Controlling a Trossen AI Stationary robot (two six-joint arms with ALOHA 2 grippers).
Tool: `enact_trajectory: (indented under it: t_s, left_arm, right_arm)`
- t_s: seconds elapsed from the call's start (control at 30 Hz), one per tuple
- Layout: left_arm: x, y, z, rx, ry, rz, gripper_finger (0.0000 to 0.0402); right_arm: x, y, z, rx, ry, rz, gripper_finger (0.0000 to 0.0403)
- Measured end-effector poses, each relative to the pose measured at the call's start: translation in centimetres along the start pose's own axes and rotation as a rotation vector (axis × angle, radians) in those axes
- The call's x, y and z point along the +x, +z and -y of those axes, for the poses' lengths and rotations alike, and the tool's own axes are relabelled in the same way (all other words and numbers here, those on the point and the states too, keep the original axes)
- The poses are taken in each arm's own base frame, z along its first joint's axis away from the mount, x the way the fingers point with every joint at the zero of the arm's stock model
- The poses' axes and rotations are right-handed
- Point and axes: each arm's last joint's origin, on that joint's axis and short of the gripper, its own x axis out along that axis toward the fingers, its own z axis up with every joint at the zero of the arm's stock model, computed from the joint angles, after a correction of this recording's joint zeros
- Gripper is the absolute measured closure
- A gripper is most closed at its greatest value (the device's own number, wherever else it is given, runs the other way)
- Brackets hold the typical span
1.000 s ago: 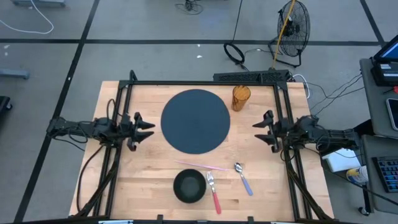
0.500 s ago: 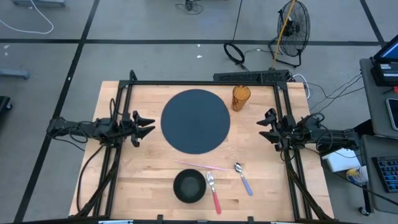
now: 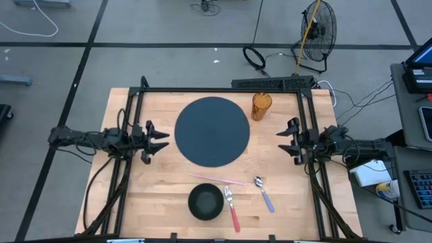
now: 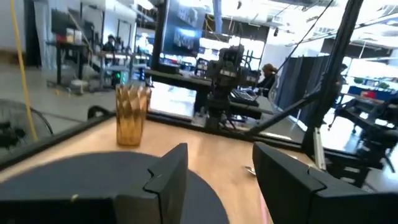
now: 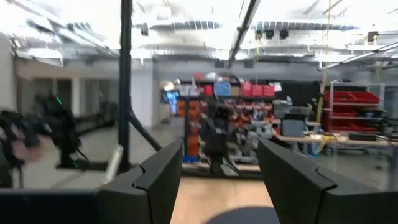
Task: Pick & Place Utensil
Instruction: Put the black bowl on the placemat
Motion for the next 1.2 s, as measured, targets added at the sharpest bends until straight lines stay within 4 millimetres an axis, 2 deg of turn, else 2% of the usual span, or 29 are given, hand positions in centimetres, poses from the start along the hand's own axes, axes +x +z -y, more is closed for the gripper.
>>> enact_trajectory:
  t_s: [0.07, 0.17, 0.3, 0.4, 0.7, 0.8, 0.93, 1.2]
  left_arm:
    - [0.3, 0.5, 0.1, 0.049, -0.008, 0.054, 0.0215]
    - [0.6, 1.7, 0.5, 0.129, -0.055, 0.149, 0.0215]
    - [0.7, 4.1, 1.1, 0.222, -0.112, 0.306, 0.0215]
    - [1.0, 5.7, 1.5, 0.256, -0.122, 0.336, 0.0215]
    - [3.2, 10.0, 2.4, 0.275, -0.045, 0.035, 0.0215]
    - [4.3, 11.1, 2.8, 0.257, -0.058, -0.066, 0.0215]
    - [6.0, 11.0, 3.3, 0.194, -0.076, -0.229, 0.0215]
    - [9.1, 7.3, 5.1, 0.154, -0.155, -0.443, 0.0215]
  right_arm:
    - [0.4, 0.0, 0.1, -0.039, -0.019, -0.031, 0.0195]
    - [1.1, 1.1, 0.2, -0.088, -0.025, -0.003, 0.0196]
    - [2.2, 2.2, 0.4, -0.093, -0.022, -0.023, 0.0201]
    - [2.8, 3.3, 0.4, -0.098, -0.021, -0.011, 0.0204]
    - [4.3, 6.4, 0.6, -0.165, -0.023, 0.022, 0.0207]
    - [4.9, 7.0, 0.7, -0.147, -0.02, -0.022, 0.0207]
    - [6.2, 6.7, 0.9, -0.066, -0.011, -0.142, 0.0207]
    - [8.3, 4.4, 0.3, -0.051, 0.039, -0.282, 0.0207]
